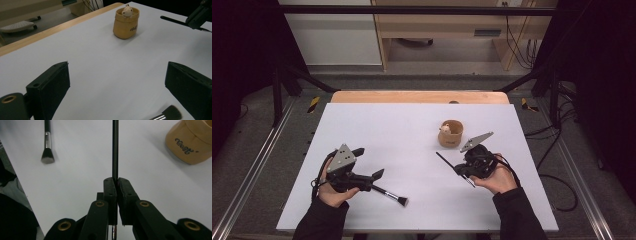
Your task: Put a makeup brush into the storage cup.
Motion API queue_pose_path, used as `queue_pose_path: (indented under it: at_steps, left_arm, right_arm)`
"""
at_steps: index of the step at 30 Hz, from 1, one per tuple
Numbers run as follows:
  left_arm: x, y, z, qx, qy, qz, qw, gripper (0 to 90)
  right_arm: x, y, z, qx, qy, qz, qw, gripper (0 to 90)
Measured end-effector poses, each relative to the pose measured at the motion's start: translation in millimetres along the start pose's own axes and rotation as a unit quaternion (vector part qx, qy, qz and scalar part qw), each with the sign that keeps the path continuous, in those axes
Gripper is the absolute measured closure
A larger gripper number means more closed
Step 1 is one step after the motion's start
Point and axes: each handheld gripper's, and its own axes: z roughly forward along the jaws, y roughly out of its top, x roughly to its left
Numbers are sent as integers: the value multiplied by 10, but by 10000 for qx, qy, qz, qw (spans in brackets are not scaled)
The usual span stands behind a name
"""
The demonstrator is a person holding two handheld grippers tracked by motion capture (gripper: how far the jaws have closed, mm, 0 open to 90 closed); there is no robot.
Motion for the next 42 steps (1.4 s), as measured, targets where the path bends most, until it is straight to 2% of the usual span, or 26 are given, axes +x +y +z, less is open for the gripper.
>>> queue_pose_path:
  at_steps: [5, 13, 27, 35, 37, 40, 42]
  left_arm:
    - [-81, 73, 67, 79, -71, 181, 9998, 52]
    - [-201, 171, 170, 225, -164, 469, 9985, 55]
    - [-375, 201, 352, 440, -309, 760, 9957, 56]
    - [-460, 220, 445, 635, -364, 1013, 9922, 58]
    - [-467, 233, 449, 722, -354, 1146, 9902, 57]
    - [-485, 252, 459, 695, -360, 1163, 9901, 58]
    - [-493, 271, 459, 735, -363, 1250, 9888, 58]
  right_arm:
    - [33, 34, -14, -25, 133, -154, 9998, 858]
    - [70, 67, 7, 40, 224, -191, 9996, 858]
    - [115, 107, 93, 162, 391, -299, 9987, 858]
    - [157, 143, 174, 197, 514, -420, 9976, 858]
    - [164, 150, 184, 204, 541, -427, 9974, 858]
    - [172, 158, 197, 217, 580, -438, 9971, 858]
    - [175, 161, 207, 226, 611, -463, 9968, 858]
